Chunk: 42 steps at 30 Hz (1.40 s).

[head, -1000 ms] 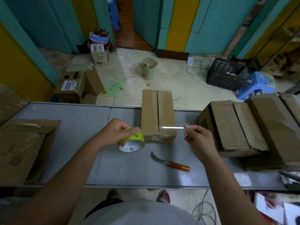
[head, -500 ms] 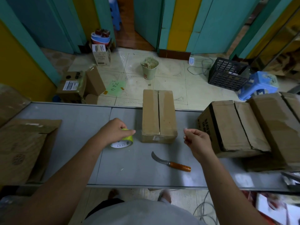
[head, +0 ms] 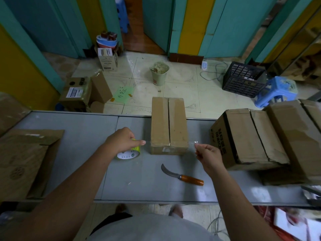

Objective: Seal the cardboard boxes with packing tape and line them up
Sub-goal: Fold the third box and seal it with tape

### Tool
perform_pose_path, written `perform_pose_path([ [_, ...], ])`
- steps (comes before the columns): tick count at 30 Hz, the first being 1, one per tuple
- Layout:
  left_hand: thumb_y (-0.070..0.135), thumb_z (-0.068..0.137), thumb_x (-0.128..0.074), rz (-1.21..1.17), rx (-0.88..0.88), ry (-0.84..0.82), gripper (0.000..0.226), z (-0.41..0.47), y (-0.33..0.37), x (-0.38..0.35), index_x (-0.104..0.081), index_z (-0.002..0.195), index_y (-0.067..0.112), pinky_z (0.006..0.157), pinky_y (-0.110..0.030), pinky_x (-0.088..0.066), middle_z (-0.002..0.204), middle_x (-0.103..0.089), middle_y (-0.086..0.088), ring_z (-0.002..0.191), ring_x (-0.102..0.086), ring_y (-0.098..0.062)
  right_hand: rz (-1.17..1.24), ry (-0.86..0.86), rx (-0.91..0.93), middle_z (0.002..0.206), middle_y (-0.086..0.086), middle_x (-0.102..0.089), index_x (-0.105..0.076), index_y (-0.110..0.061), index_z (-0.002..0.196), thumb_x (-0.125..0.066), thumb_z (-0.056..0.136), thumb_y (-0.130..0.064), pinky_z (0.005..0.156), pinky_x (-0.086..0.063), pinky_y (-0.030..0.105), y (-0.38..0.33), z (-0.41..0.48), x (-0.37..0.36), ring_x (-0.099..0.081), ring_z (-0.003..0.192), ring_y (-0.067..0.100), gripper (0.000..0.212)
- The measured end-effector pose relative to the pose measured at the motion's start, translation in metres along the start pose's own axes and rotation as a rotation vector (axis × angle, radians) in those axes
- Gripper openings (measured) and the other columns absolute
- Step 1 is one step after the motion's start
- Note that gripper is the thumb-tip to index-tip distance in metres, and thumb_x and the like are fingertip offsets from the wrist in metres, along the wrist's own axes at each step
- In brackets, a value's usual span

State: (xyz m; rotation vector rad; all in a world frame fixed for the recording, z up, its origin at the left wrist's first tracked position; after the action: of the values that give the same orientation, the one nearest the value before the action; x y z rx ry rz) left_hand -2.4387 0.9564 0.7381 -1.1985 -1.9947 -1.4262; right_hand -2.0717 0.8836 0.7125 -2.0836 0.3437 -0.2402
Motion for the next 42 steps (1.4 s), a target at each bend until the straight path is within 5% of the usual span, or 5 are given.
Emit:
perform_pose_path([
  [19,0.064,0.078,-0.084,-0.040,0.048,-0.059,0.070,0.015,-0.009,-0.018,-0.031,0.052,0.027,0.065,-0.036,-0.026,0.052,-0.025,0.004,0.053,-0.029,-0.020,0.017,0.014,-0.161,0.068,0.007,-0.066,-0.074,-0.006,0.082,-0.078,0.091,-0.010,0.069,-0.053,0.030,0.036,0.024,0.003,-0.060,0.072,0.020,0.011],
  [31,0.067,0.082,-0.077,0.003,0.006,-0.051,0.054,0.030,-0.007,-0.036,-0.048,0.061,0.026,0.060,-0.032,-0.029,0.058,-0.038,-0.001,0.054,-0.041,-0.018,0.131,-0.210,-0.480,0.078,0.007,-0.068,-0.073,-0.004,0.113,-0.069,0.098,-0.011,0.064,-0.051,0.028,0.060,0.024,-0.028,-0.061,0.070,0.015,0.018],
  [34,0.069,0.082,-0.074,-0.005,0.015,-0.050,0.053,0.029,-0.010,-0.040,-0.058,0.065,0.022,0.060,-0.031,-0.033,0.060,-0.048,-0.002,0.056,-0.050,-0.018,0.061,-0.172,-0.414,0.092,0.015,-0.073,-0.073,-0.001,0.114,-0.072,0.096,-0.010,0.067,-0.058,0.031,0.054,0.029,-0.026,-0.067,0.079,0.022,0.020],
  [38,0.072,0.082,-0.070,-0.014,0.035,-0.036,0.058,0.023,-0.012,-0.042,-0.069,0.074,0.015,0.060,-0.030,-0.039,0.064,-0.061,-0.001,0.061,-0.059,-0.017,-0.207,-0.023,-0.194,0.109,0.015,-0.072,-0.073,-0.010,0.110,-0.076,0.094,-0.018,0.093,-0.061,0.048,0.034,0.038,-0.016,-0.068,0.100,0.030,0.018],
  [42,0.074,0.083,-0.069,-0.025,0.045,-0.035,0.050,0.014,-0.006,-0.050,-0.067,0.075,0.024,0.060,-0.028,-0.043,0.069,-0.066,0.003,0.066,-0.065,-0.014,-0.287,0.118,0.052,0.089,-0.005,-0.076,-0.077,-0.025,0.089,-0.078,0.092,-0.016,0.071,-0.053,0.024,0.004,0.039,-0.016,-0.070,0.090,0.013,0.009],
])
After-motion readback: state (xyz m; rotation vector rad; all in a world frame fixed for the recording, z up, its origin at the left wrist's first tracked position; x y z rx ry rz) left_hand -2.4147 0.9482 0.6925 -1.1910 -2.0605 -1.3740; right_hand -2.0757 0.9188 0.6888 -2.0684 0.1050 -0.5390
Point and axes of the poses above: each hand's wrist, its own z-axis towards the middle knuckle, its own x-axis out of the back of the hand, y = z × x, the point moved 10 cm from there along z, towards the middle knuckle
